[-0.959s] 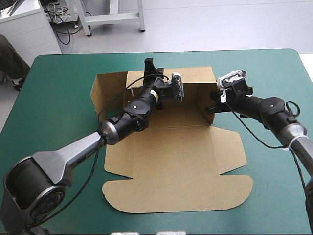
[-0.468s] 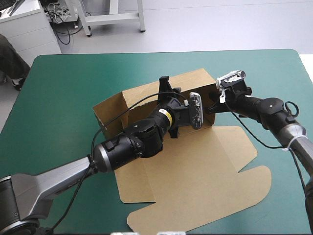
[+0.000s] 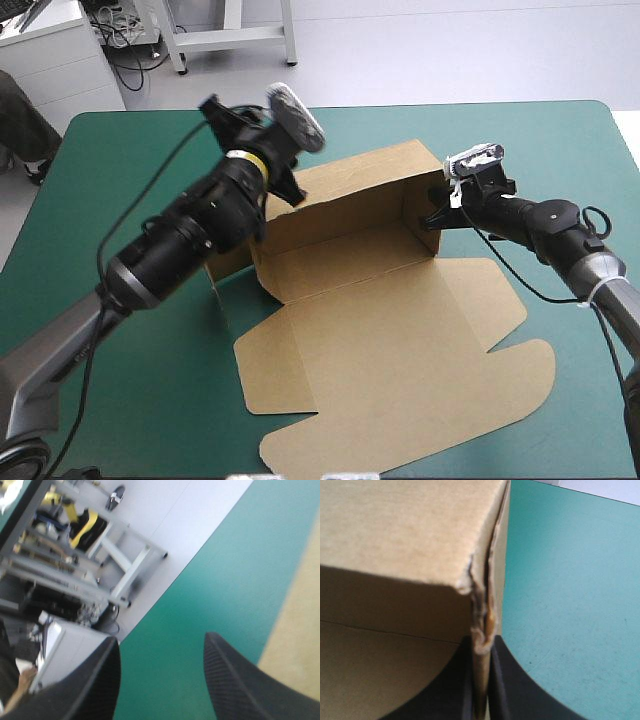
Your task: Fold the box
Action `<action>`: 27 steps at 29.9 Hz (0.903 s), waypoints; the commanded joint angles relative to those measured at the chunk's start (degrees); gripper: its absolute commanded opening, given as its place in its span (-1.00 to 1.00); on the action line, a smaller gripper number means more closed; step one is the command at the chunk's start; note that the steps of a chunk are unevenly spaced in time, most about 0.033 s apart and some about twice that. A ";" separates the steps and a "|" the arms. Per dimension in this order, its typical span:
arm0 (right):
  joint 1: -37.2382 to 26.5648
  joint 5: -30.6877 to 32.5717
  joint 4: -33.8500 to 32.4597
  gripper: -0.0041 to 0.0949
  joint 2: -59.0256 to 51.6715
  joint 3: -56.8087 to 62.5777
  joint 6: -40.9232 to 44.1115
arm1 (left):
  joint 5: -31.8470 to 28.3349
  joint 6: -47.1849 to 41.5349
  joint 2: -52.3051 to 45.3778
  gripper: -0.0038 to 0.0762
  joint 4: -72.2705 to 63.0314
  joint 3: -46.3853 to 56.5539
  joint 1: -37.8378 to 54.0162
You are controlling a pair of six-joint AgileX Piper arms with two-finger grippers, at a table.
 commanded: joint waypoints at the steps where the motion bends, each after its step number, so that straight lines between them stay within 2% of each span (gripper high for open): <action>1: -0.09 -0.36 2.30 -0.96 -2.13 -1.64 1.58 | 1.81 -1.06 -2.77 0.02 -5.29 -4.71 9.71; 9: -0.31 -0.57 2.03 -0.96 -2.31 -1.64 2.16 | 2.74 7.76 -3.44 0.02 -40.68 -2.58 40.80; 12: -0.31 -1.00 -0.29 -0.96 -2.31 -1.64 2.83 | 2.48 12.28 -4.43 0.02 -48.85 0.69 50.62; 14: -0.45 -1.13 -2.79 -0.96 -2.31 -2.05 6.20 | 2.33 13.87 -5.09 0.02 -52.13 3.58 55.69; 18: -1.66 0.70 -9.54 -0.96 -2.31 -4.26 16.34 | 0.90 14.32 -6.41 0.02 -57.70 10.14 61.51; 21: -1.98 3.53 -16.82 -0.96 -2.31 -7.01 23.73 | -2.04 16.87 -8.32 0.02 -61.28 15.01 62.04; 27: -1.98 13.11 -32.33 -0.96 -2.31 -15.49 44.35 | -4.41 18.21 -10.67 0.02 -63.75 21.34 61.93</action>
